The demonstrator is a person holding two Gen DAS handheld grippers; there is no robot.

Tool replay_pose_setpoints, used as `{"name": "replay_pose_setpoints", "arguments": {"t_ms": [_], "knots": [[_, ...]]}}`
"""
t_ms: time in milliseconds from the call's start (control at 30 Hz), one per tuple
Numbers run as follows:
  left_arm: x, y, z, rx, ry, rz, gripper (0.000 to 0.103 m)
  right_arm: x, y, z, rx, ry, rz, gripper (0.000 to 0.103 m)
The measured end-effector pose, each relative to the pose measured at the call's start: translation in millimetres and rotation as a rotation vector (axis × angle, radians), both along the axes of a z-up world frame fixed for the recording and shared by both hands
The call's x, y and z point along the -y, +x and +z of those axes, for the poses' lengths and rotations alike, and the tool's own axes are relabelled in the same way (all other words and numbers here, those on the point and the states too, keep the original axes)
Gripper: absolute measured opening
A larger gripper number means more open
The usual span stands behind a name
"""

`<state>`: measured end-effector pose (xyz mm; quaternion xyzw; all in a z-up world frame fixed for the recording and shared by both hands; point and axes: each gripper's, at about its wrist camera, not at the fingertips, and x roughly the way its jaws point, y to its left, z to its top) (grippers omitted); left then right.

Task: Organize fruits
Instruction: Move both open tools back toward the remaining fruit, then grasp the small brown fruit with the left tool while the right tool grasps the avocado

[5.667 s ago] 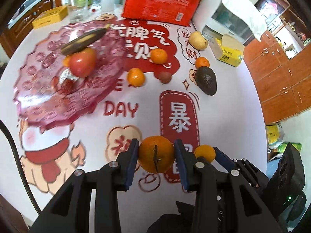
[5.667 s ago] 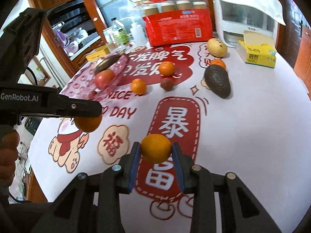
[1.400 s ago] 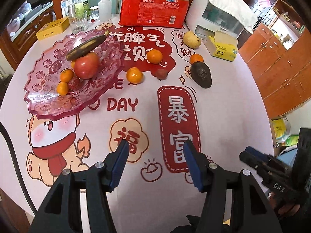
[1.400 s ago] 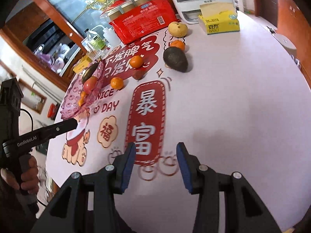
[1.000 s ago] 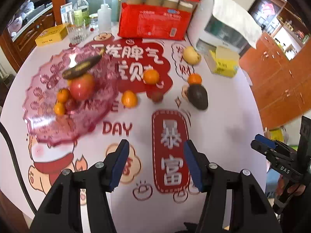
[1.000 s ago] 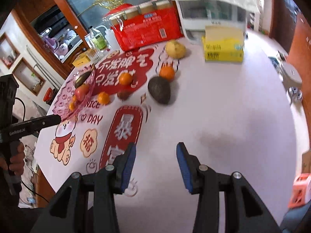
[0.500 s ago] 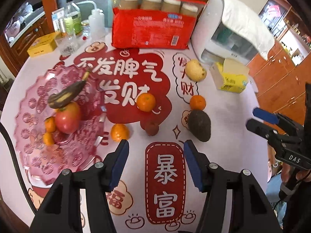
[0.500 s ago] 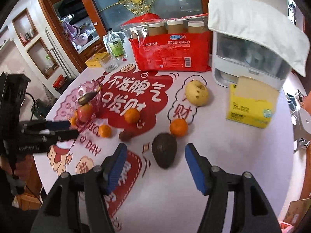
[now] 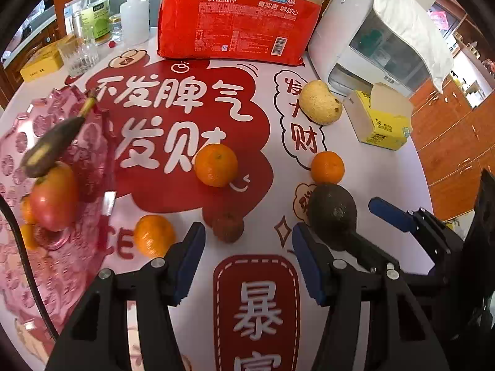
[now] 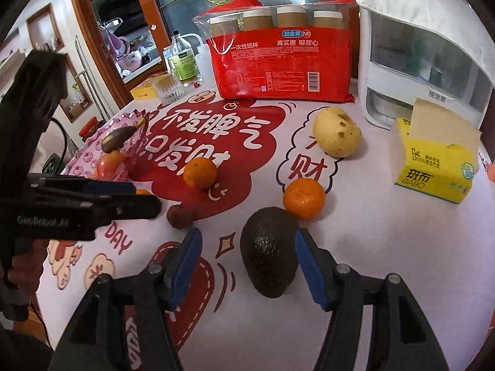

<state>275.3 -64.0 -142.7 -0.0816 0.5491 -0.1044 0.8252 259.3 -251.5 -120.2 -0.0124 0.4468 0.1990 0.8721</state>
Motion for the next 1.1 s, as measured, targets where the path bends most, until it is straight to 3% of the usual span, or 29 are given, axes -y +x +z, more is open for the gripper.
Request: {"name": "replay_pose_setpoints", "arguments": {"t_ms": [100, 433, 567, 733, 767, 1100], "knots": [[4, 4, -13, 0.004, -0.017, -0.007, 0.057, -2, 1, -7, 0.029, -0.037, -0.007, 0.063], [14, 17, -46, -0.012, 0.086, -0.013, 0.056, 4, 9, -36, 0.049, -0.011, -0.02, 0.063], [15, 22, -57, -0.036, 0.092, -0.01, 0.042, 6, 12, -43, 0.04, 0.008, -0.026, 0.063], [18, 25, -56, -0.002, 0.113, -0.018, 0.035, 7, 17, -55, 0.015, 0.004, -0.027, 0.063], [18, 25, -57, 0.0, 0.12, -0.019, 0.029, 7, 16, -57, 0.016, -0.001, -0.025, 0.063], [16, 23, -55, -0.017, 0.118, -0.016, 0.028, 6, 16, -56, -0.004, 0.001, -0.023, 0.057]]}}
